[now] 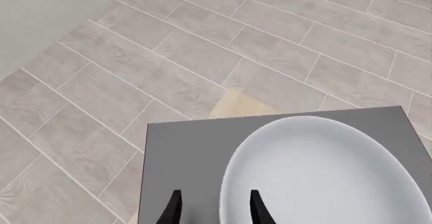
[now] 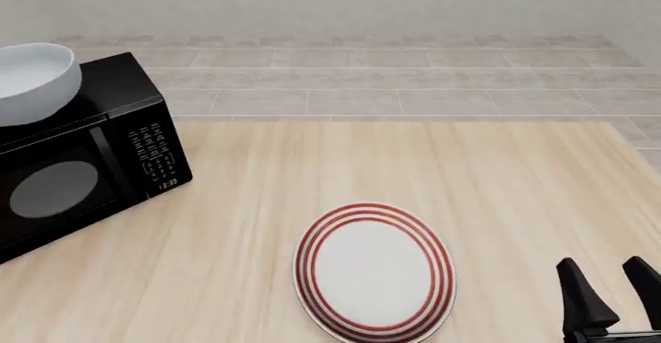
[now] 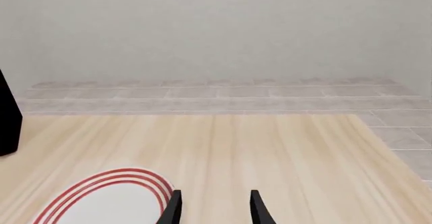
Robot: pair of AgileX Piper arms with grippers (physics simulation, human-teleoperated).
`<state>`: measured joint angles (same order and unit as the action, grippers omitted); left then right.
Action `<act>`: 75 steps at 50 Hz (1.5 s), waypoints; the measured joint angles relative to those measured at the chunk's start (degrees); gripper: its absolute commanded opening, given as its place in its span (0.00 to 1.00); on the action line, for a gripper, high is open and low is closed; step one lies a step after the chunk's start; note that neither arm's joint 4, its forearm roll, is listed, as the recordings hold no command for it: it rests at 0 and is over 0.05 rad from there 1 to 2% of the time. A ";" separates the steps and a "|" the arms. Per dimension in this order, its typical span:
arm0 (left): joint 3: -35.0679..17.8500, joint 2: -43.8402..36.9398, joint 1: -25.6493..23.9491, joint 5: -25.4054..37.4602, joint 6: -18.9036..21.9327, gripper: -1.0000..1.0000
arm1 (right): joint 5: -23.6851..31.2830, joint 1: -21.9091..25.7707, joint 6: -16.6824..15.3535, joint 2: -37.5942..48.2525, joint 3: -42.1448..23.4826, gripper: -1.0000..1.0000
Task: Pick up the white bowl and put it on the plate.
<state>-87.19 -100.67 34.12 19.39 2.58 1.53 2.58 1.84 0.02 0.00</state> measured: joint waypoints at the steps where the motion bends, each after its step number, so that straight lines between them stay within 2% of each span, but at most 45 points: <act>1: -0.05 -0.06 0.02 -0.08 0.01 1.00 | -0.03 0.00 0.02 0.00 0.00 1.00; 11: -0.79 -0.84 0.35 -0.56 0.13 1.00 | -0.54 -0.11 0.12 0.00 0.00 1.00; 12: -0.85 -0.90 0.41 -0.60 0.12 0.00 | -0.60 -0.13 0.13 0.00 0.00 1.00; 27: -0.05 -1.75 0.16 -1.25 -0.65 0.00 | -1.23 -0.38 0.02 -0.01 0.00 1.00; 37: 0.16 0.15 -1.41 -0.57 -3.78 0.00 | -1.32 -0.58 -0.13 -0.01 0.00 1.00; 58: 2.25 9.31 -9.29 5.63 -10.28 0.00 | -1.48 -0.95 -0.58 -0.01 0.00 1.00; 75: 4.79 17.97 -15.72 8.35 -12.77 0.00 | -1.47 -0.84 -0.77 -0.01 0.00 1.00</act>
<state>-82.41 -82.70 18.40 27.73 -10.20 0.06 1.73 1.08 0.01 0.00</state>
